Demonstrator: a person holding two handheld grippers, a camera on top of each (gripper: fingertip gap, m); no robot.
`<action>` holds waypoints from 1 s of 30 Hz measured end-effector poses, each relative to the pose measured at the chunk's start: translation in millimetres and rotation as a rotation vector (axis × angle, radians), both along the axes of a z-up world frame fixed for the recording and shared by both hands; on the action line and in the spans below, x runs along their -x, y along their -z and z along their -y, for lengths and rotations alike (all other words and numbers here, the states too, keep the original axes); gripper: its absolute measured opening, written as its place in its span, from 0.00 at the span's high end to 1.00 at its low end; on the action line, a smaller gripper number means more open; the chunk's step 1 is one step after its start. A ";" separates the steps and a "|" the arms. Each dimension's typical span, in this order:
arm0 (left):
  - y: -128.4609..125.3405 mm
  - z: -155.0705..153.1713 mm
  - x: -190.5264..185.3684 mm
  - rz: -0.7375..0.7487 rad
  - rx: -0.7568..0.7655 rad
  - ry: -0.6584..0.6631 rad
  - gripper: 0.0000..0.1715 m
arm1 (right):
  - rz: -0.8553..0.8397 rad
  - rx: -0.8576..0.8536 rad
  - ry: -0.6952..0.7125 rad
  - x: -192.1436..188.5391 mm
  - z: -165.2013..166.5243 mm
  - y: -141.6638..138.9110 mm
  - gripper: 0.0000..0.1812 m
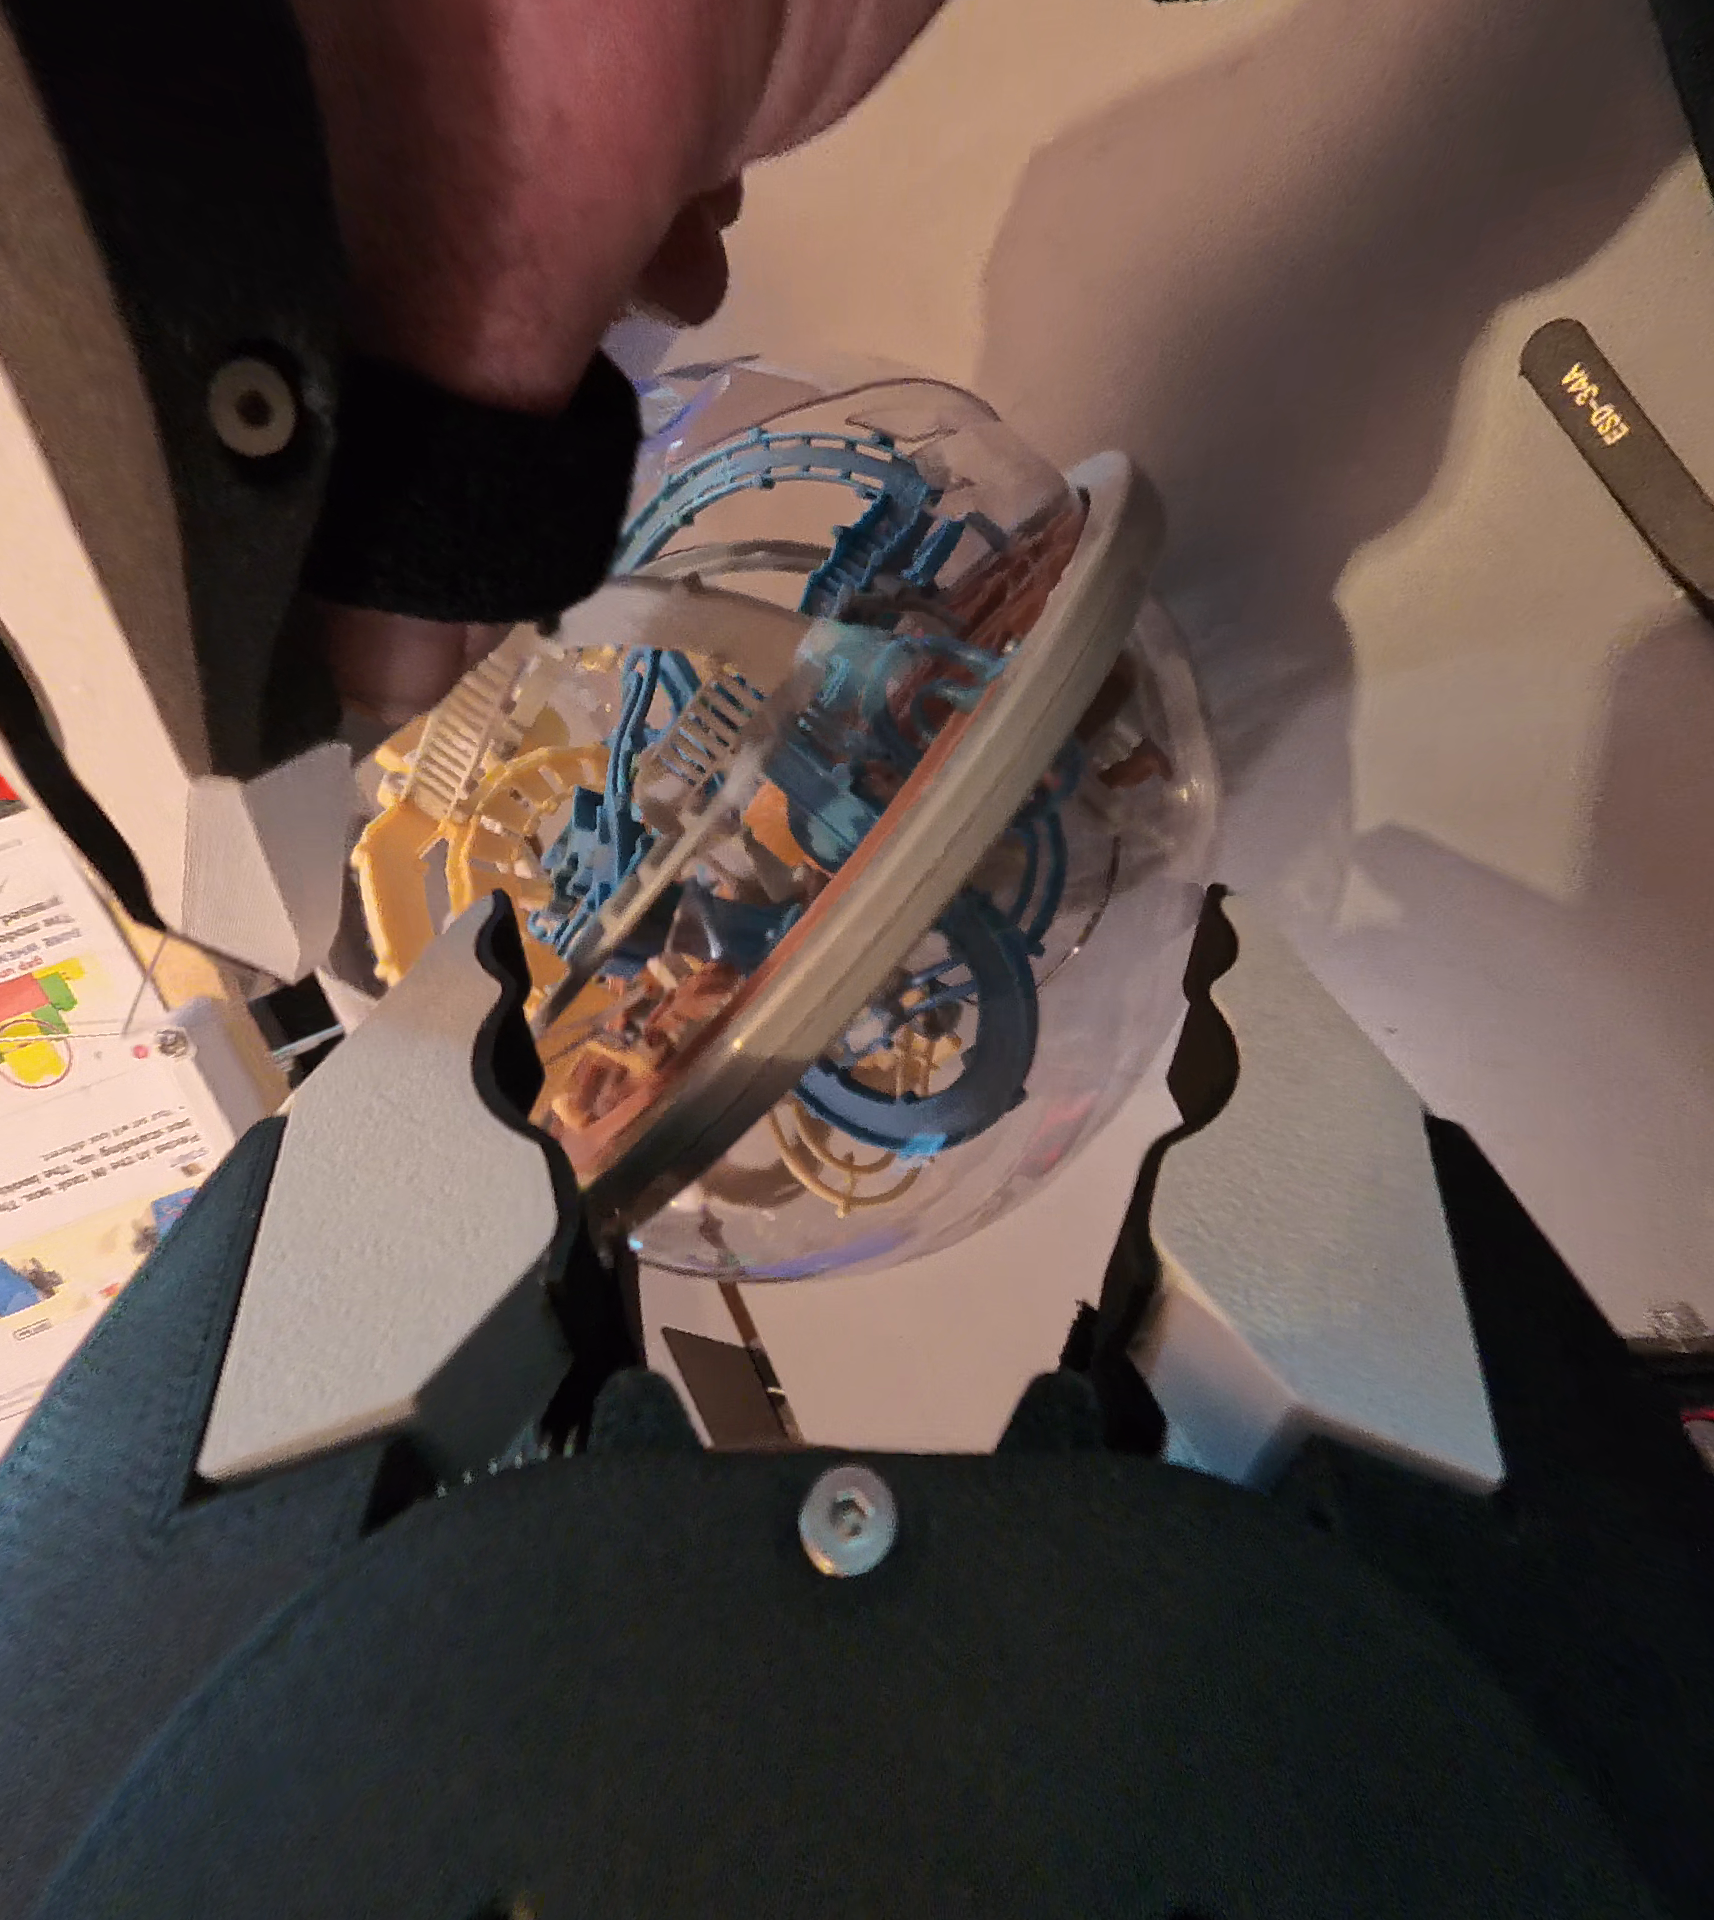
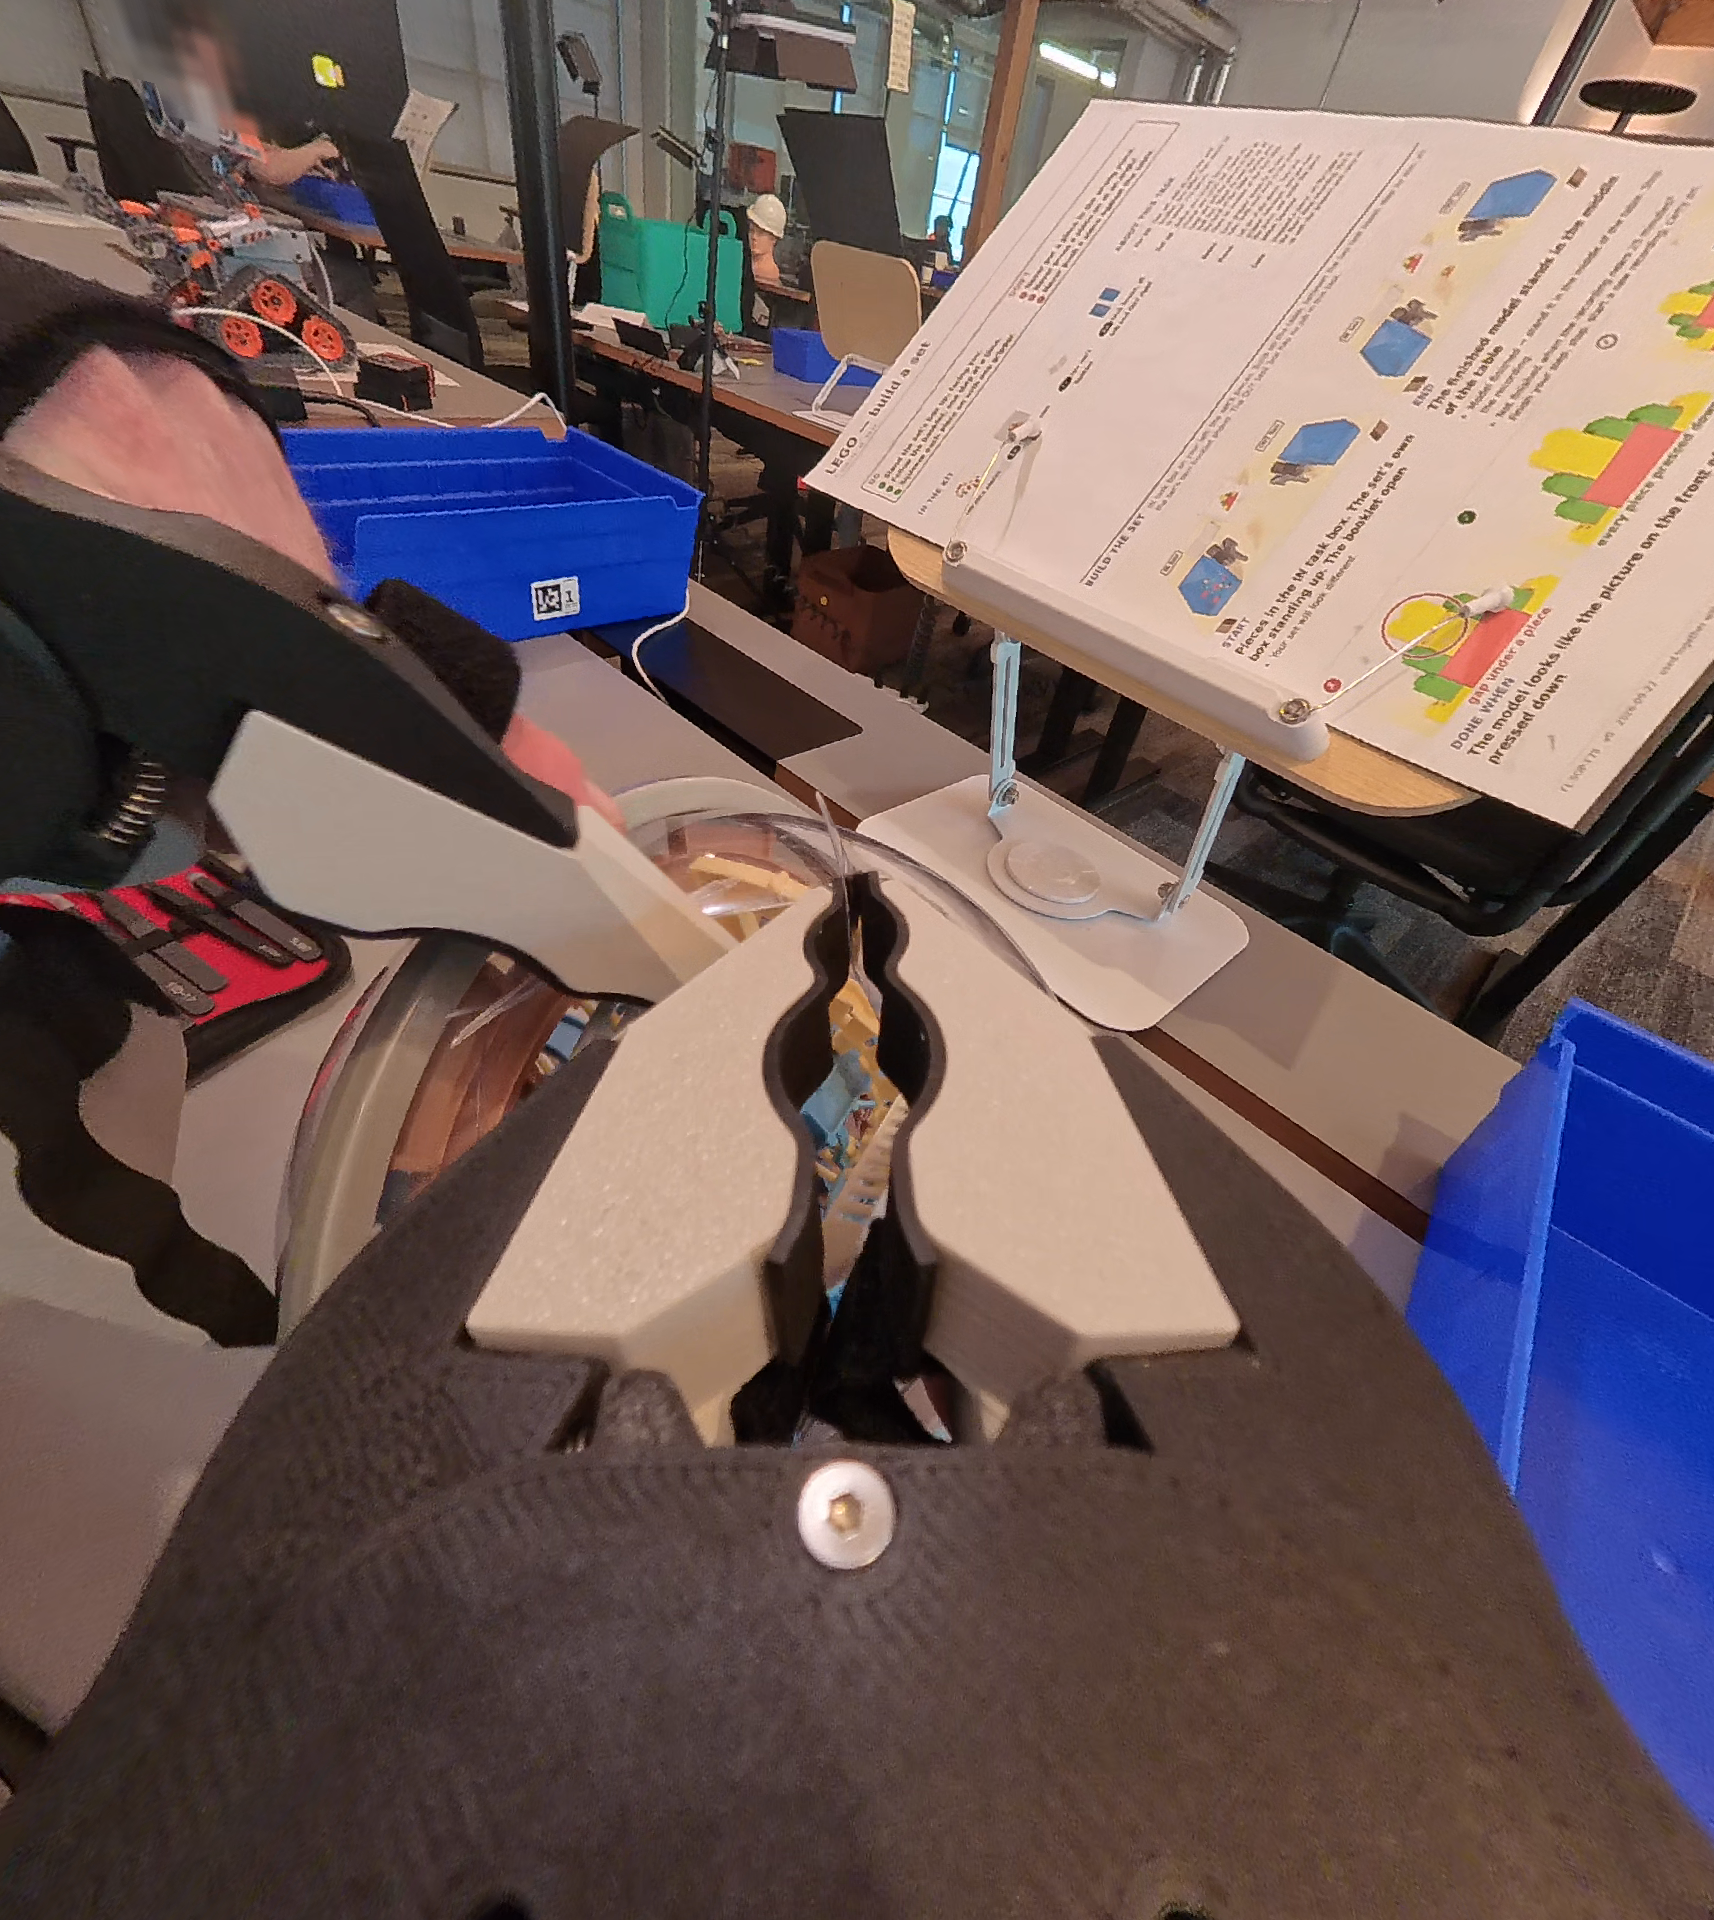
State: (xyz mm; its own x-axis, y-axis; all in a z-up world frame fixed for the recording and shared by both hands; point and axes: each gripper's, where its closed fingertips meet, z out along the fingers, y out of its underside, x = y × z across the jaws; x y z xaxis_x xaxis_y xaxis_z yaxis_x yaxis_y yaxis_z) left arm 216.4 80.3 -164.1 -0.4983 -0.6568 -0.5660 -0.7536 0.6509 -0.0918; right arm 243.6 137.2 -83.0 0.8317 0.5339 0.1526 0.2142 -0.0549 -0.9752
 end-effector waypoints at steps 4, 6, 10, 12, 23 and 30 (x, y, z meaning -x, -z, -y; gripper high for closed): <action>2.0 -0.9 -0.5 0.030 -0.045 0.009 0.31 | -0.006 0.004 -0.001 0.0 0.9 -1.2 1.00; 2.9 -2.0 1.4 0.035 -0.061 0.015 0.34 | 0.023 0.001 0.008 1.2 2.2 -1.7 1.00; 3.1 -1.4 2.8 0.051 -0.063 0.005 0.36 | 0.024 -0.006 -0.006 4.7 3.7 -2.6 1.00; 3.4 -1.1 3.6 0.055 -0.070 0.001 0.36 | 0.041 -0.016 -0.003 5.7 4.4 -2.6 1.00; 5.8 -16.5 14.4 0.050 -0.166 0.020 0.35 | 0.134 -0.055 0.048 11.9 2.9 -1.7 1.00; 5.0 -12.9 9.1 0.100 -0.143 0.028 0.34 | 0.085 -0.038 0.033 10.6 2.7 -2.0 1.00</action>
State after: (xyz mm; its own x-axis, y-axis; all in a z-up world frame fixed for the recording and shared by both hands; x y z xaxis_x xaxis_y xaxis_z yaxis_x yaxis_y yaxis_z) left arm 207.3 93.2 -169.1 -0.4520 -0.5530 -0.6999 -0.7268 0.6832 -0.0705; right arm 233.0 134.5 -81.0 0.8318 0.4989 0.2433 0.2951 -0.0263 -0.9551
